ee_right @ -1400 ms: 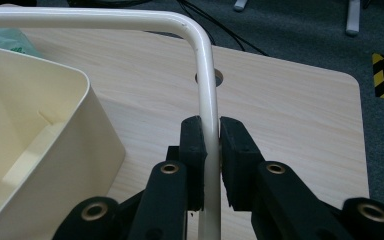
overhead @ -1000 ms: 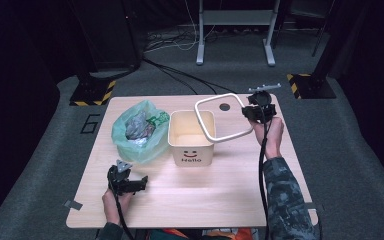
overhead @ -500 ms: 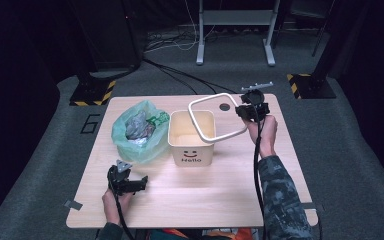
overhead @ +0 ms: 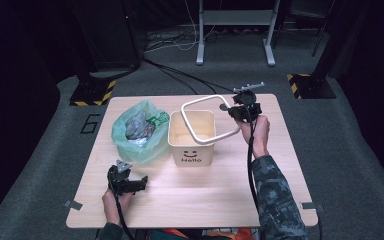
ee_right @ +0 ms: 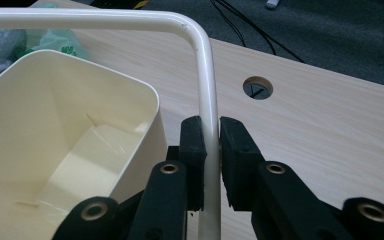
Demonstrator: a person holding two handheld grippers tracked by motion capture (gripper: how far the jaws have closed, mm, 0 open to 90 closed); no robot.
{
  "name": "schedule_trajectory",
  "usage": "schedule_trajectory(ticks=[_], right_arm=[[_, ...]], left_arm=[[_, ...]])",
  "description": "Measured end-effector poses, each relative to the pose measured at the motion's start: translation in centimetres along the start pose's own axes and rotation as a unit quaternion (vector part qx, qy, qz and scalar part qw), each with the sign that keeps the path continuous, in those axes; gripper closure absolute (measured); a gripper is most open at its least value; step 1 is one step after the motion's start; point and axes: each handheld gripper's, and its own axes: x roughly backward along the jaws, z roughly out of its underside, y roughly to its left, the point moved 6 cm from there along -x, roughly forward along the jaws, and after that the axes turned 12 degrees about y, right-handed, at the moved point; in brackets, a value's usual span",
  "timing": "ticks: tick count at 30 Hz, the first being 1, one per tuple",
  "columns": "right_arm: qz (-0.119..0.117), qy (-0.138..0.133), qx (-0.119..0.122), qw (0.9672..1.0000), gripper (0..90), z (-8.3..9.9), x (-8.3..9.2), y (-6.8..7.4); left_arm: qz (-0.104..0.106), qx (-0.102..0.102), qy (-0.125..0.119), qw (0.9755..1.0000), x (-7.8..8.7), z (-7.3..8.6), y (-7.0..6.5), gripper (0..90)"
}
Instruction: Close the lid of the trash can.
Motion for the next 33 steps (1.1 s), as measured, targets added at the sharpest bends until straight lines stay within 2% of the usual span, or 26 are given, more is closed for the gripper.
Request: schedule_trajectory(ticks=[21,33], right_arm=[[-0.013,0.018,0.014,0.9996,80.6,-0.7,-1.7,2.5],[-0.024,0.04,0.017,0.9988,80.6,-0.9,-3.3,4.3]], left_arm=[[0.001,0.002,-0.001,1.0,0.0,0.0,0.0,4.5],[0.0,0.001,-0.001,1.0,0.0,0.0,0.0,4.7]])
